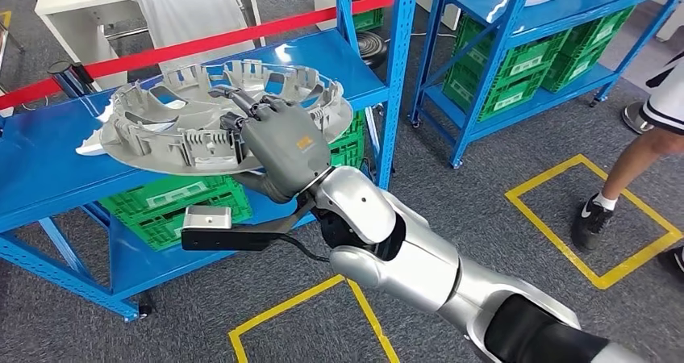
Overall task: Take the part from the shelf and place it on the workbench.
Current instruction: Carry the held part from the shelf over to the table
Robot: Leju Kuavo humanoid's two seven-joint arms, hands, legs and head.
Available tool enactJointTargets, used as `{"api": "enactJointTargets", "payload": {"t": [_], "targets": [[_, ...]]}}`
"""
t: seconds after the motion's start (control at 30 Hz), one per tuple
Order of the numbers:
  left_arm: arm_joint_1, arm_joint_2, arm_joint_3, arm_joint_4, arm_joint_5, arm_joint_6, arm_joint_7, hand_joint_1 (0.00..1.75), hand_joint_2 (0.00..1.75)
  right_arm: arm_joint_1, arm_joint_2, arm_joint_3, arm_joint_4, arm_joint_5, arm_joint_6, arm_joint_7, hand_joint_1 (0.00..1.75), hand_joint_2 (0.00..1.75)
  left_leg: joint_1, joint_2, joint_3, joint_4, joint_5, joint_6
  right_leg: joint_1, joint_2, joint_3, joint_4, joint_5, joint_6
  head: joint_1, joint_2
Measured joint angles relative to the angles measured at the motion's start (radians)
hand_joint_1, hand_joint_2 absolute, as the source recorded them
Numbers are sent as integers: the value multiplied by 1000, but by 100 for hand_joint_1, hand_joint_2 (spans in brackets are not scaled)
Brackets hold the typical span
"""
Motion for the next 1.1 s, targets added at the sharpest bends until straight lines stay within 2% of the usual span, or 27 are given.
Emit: {"api": "enactJointTargets", "payload": {"t": [0.03, 0.07, 0.13, 0.17, 0.23, 0.27, 0.3, 0.37, 0.4, 0.43, 0.5, 0.53, 0.57, 0.6, 0.63, 0.67, 0.7, 0.73, 0.77, 0.8, 0.87, 0.9, 0.93, 0.97, 1.03, 1.07, 1.1], "targets": [[0, 0, 0, 0, 0, 0, -2, 0, 175, 0, 1, 1, 0, 0, 1, 0, 175, 175, 2, 0, -4, 54, -25, -4, 0, 0, -17, 1, 13, 1, -1, 0], [-1, 0, 0, 0, 0, 1, -3, 0, 175, 0, 1, 1, 1, 0, 1, 0, 175, 175, 3, 0, 0, 92, -22, -8, 0, -1, -35, 1, 27, 2, 0, 0], [-3, 1, 0, 0, -3, 1, -6, 0, 175, -1, 1, 2, 1, 0, 1, 0, 175, 175, 6, 0, 45, 90, 39, -11, -1, -1, -72, 5, 53, 8, 0, 0], [-5, 1, 0, 0, -4, 1, -6, 0, 175, -3, 1, 2, 1, -1, 1, 0, 175, 175, 8, 0, 90, 46, 56, -11, -1, -1, -88, 8, 66, 12, 0, 0], [-8, 2, 0, -1, -7, 1, -7, 0, 175, -6, 1, 3, 1, -2, 1, 0, 175, 175, 5, -1, 192, -92, 30, -4, 1, -2, -111, 15, 86, 22, 0, 0], [-10, 2, 0, -1, -8, 1, -7, 0, 175, -9, 1, 3, 1, -3, 1, 0, 175, 175, 2, -2, 224, -146, 8, 3, 0, -2, -117, 15, 97, 27, 1, 0], [-11, 1, 0, -1, -8, 1, -7, 0, 175, -10, 1, 3, 1, -4, 2, 0, 175, 175, -2, -2, 235, -176, -2, 12, 0, -3, -120, 13, 109, 33, 1, 0], [-8, 1, 1, -1, -8, 1, -6, 0, 175, -11, 1, 4, 1, -4, 2, -2, 175, 175, -3, 0, 219, -182, 14, 32, -4, -1, -129, 8, 123, 45, -1, 0], [-6, 2, 1, -1, -8, 1, -5, 0, 175, -11, 1, 4, 2, -4, 1, -2, 175, 175, -3, 3, 209, -182, 26, 41, -6, 0, -138, 21, 102, 52, -1, 0], [-3, 3, 2, 0, -7, 0, -4, 0, 175, -11, 1, 4, 3, -4, 1, -2, 175, 175, -2, 5, 198, -182, 38, 48, -7, 2, -150, 54, 61, 57, 0, 0], [-3, 5, 4, 0, -6, 1, -4, 0, 175, -11, 0, 5, 5, -3, 1, -2, 175, 175, -3, 6, 168, -180, 64, 56, -8, 4, -181, 178, -50, 65, 5, 0], [-3, 5, 6, 0, -6, 1, -4, 0, 175, -10, 0, 6, 6, -3, 1, -2, 175, 175, -3, 6, 151, -178, 76, 57, -8, 5, -192, 247, -85, 66, 5, 0], [-3, 5, 7, 0, -6, 1, -4, 0, 175, -10, 0, 7, 8, -3, 0, -2, 175, 175, -4, 6, 133, -175, 88, 57, -8, 5, -193, 297, -93, 66, 5, 0], [-3, 5, 7, 0, -6, 1, -4, 0, 175, -10, 0, 9, 10, -3, 0, -2, 175, 175, -5, 6, 116, -171, 99, 56, -7, 5, -179, 316, -78, 64, 6, 0], [-3, 5, 8, 0, -6, 1, -4, 0, 175, -10, 0, 9, 12, -2, -1, -2, 175, 175, -5, 6, 99, -166, 108, 55, -6, 6, -147, 299, -51, 60, 6, 0], [-3, 5, 8, 0, -5, 1, -5, 0, 175, -10, 0, 10, 13, -1, -2, -2, 175, 175, -5, 6, 85, -161, 117, 53, -4, 7, -97, 248, -30, 54, 6, 0], [-3, 4, 9, 0, -3, 1, -6, 0, 175, -12, 1, 10, 15, -1, -3, -2, 175, 175, -6, 5, 73, -156, 125, 50, -1, 7, -38, 174, -30, 47, 7, 0], [-3, 3, 9, 0, -2, 2, -7, 0, 175, -13, 2, 10, 16, 0, -5, -3, 175, 175, -7, 5, 66, -154, 133, 45, 3, 7, 14, 102, -44, 40, 6, 0], [-3, 2, 9, 0, 0, 2, -9, 0, 175, -15, 3, 10, 17, -1, -8, -5, 175, 175, -7, 5, 62, -153, 141, 40, 7, 8, 50, 47, -60, 34, 7, 0], [-3, 1, 10, 0, 1, 3, -11, 0, 175, -17, 3, 10, 18, -2, -11, -8, 175, 175, -6, 5, 59, -155, 150, 33, 10, 8, 66, 16, -72, 29, 7, 0], [-2, 2, 14, 0, 5, 4, -14, 0, 175, -20, 4, 11, 23, -5, -17, -15, 175, 175, -5, 5, 54, -160, 164, 21, 9, 6, 57, 4, -57, 18, 7, 0], [0, 2, 15, 0, 6, 5, -15, 0, 175, -23, 5, 12, 25, -6, -18, -17, 175, 175, -5, 5, 47, -152, 151, 15, 6, 5, 48, 1, -45, 11, 7, 0], [1, 2, 17, 0, 7, 6, -16, 0, 175, -24, 6, 12, 28, -7, -18, -18, 175, 175, -5, 4, 35, -127, 119, 10, 3, 3, 38, -1, -33, 4, 6, 0], [2, 2, 18, 0, 7, 7, -16, 0, 175, -26, 7, 13, 30, -7, -18, -19, 175, 175, -3, 3, 19, -80, 69, 5, 1, 1, 26, -2, -20, 0, 5, 0], [3, 2, 18, 0, 7, 8, -16, 0, 175, -26, 9, 14, 34, -8, -18, -18, 175, 175, -1, 3, -11, 49, -22, -4, 2, 1, -5, -1, 5, -3, 3, 0], [3, 2, 19, 0, 7, 8, -16, 0, 175, -26, 10, 15, 37, -8, -18, -18, 175, 175, 0, 3, -16, 101, -34, -7, 3, 0, -22, 0, 19, -3, 3, 0], [3, 2, 19, 0, 7, 8, -16, 0, 175, -26, 10, 16, 39, -9, -18, -19, 175, 175, 1, 3, -6, 125, -21, -9, 3, 0, -40, 1, 32, -1, 3, 0]]}}
